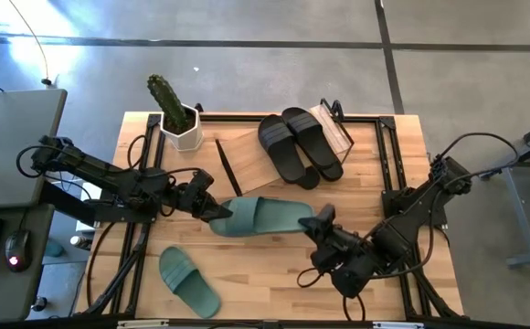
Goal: Pick and place slides into the shelf
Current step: Put the green slipper under the shelf
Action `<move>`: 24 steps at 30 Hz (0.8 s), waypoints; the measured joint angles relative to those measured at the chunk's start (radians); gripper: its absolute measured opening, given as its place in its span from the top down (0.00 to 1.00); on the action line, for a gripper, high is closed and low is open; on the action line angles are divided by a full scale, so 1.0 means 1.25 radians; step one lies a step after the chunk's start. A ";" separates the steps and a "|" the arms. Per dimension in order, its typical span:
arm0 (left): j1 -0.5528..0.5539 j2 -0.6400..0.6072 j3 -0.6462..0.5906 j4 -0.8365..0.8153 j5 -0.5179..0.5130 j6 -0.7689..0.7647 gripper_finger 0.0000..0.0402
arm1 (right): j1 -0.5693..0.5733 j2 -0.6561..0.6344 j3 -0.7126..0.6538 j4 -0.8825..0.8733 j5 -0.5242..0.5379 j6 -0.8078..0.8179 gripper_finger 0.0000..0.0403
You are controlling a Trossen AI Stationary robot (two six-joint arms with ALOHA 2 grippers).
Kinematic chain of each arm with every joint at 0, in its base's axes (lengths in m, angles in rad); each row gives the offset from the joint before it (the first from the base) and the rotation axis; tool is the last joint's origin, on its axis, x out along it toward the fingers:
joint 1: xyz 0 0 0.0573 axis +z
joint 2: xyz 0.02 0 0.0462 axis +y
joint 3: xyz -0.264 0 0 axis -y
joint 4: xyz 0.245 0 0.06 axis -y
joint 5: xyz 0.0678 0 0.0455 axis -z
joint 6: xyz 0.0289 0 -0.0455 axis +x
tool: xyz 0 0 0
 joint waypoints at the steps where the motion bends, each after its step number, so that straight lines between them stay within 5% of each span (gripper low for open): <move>1: 0.000 0.000 0.000 0.000 0.001 0.000 1.00 | -0.001 0.000 0.000 -0.004 -0.001 0.004 0.72; 11: 0.000 0.000 0.000 0.003 0.011 0.035 0.96 | -0.001 0.000 0.000 -0.005 0.003 -0.003 0.90; 24: -0.001 -0.001 0.000 0.002 0.035 0.164 0.65 | -0.001 0.000 0.000 -0.008 0.019 0.014 0.91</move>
